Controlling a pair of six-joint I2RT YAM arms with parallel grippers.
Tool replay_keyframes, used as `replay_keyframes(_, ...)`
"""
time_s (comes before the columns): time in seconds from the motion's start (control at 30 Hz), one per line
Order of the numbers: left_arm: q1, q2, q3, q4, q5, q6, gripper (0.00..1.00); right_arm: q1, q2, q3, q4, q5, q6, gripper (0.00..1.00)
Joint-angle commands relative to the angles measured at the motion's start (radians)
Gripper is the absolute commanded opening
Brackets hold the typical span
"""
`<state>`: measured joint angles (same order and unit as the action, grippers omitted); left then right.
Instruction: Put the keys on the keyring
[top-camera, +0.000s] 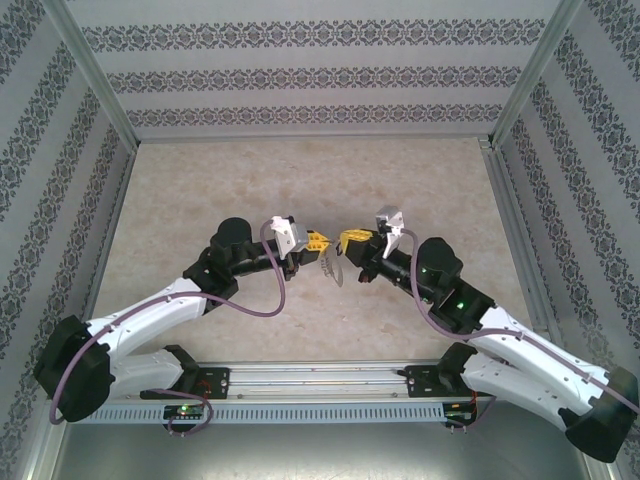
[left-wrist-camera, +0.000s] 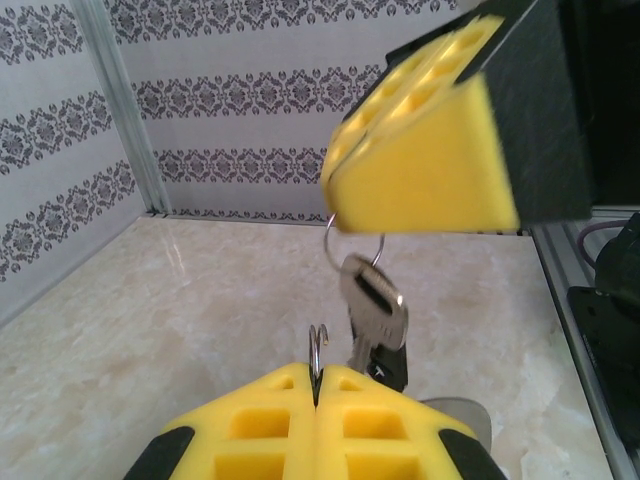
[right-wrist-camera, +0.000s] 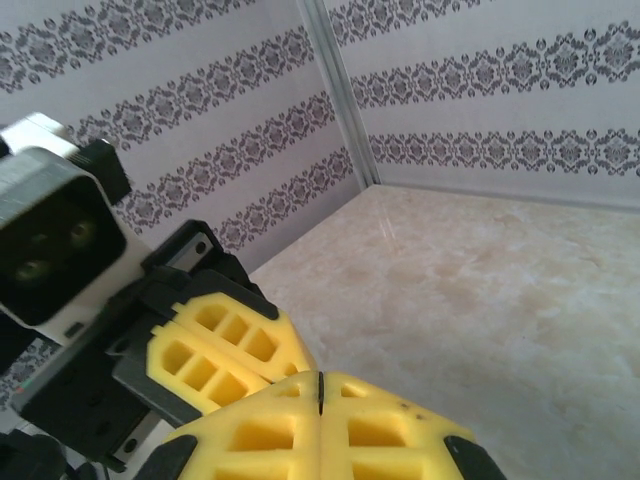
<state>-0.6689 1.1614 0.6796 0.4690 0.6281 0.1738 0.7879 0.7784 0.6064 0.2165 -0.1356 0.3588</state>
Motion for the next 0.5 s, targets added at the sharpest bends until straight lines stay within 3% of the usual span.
replay_keyframes(0.0, -0.017, 0.001, 0.04, -0.001, 0.009, 0.018, 0.0, 0.005, -0.027, -0.016, -0.014, 0.02, -0.025, 0.0)
replay_keyframes(0.47, -0.017, 0.012, 0.048, -0.01, 0.005, 0.019, 0.0, 0.006, 0.01, 0.022, -0.003, -0.043, -0.045, 0.0)
